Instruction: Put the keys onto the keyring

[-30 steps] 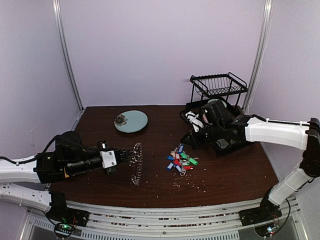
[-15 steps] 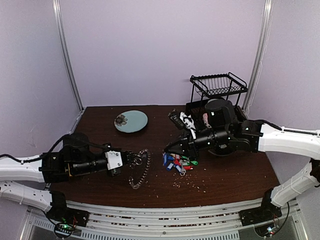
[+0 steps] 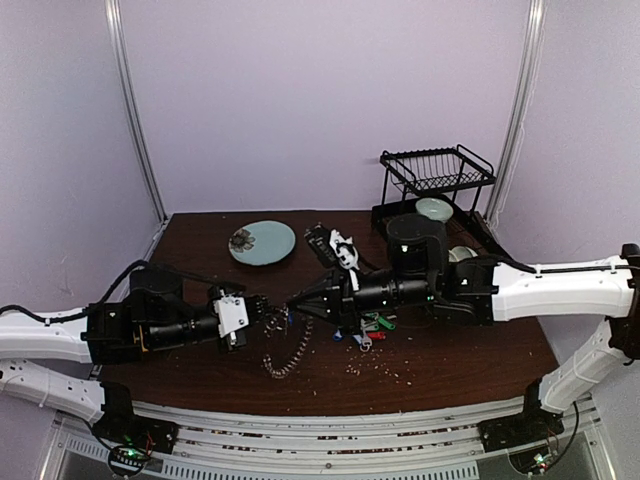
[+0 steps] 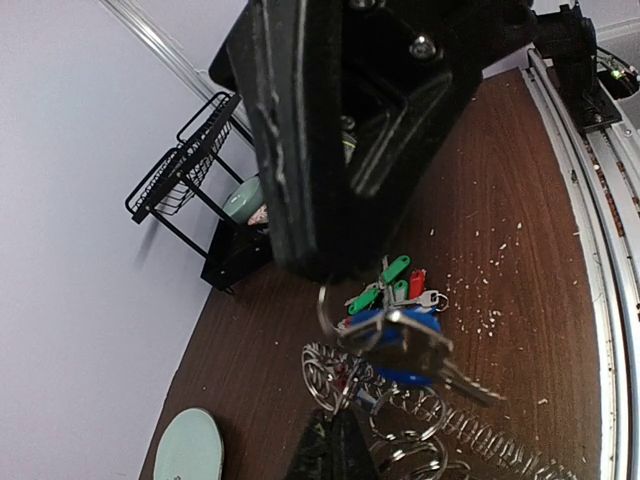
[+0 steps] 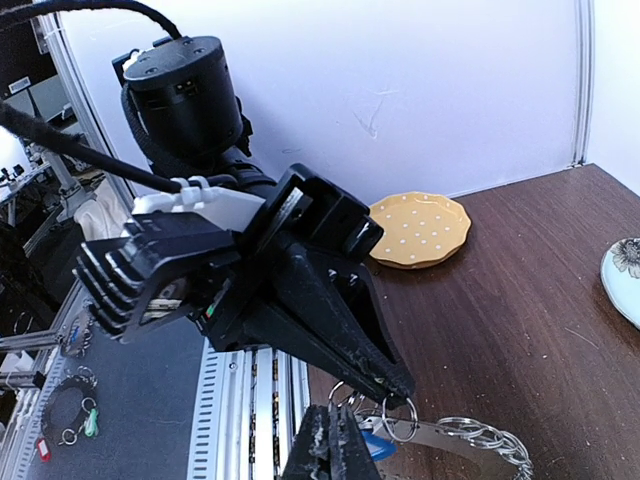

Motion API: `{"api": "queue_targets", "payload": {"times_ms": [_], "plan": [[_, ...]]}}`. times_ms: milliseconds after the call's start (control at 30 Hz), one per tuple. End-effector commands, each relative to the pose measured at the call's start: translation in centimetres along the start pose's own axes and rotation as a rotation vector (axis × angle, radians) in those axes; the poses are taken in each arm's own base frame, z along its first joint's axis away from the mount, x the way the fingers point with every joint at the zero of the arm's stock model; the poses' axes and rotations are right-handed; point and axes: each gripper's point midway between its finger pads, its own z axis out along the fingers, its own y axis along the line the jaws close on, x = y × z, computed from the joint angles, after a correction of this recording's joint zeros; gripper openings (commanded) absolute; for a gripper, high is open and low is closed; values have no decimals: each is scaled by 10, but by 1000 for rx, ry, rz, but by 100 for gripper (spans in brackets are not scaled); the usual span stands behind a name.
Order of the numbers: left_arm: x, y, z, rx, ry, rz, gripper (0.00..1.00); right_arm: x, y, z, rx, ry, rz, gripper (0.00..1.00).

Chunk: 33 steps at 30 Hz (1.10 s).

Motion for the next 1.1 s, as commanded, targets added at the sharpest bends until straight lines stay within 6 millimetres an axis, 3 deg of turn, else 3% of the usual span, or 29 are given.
{"api": "queue_targets", "payload": {"times_ms": [0,333,500,700,900,1067], "plan": [[-41,25,-6,-70,-133,-43,0,-9,-7,8,36,-67,-4,0],[-43,29,-6,-86,-137,-73,0,11,-24,6,128,-27,-8,0],[-42,29,-5,-85,-133,-79,0,21,-16,6,83,10,-33,0],[-41,28,-4,-83,-130,-78,0,16,-14,7,70,-14,-35,0],[-42,28,-5,-82,-134,-77,0,7,-45,-10,192,-76,30,0],[-42,30,-6,-93,-133,-78,0,9,-52,-21,232,-64,29,0]]}}
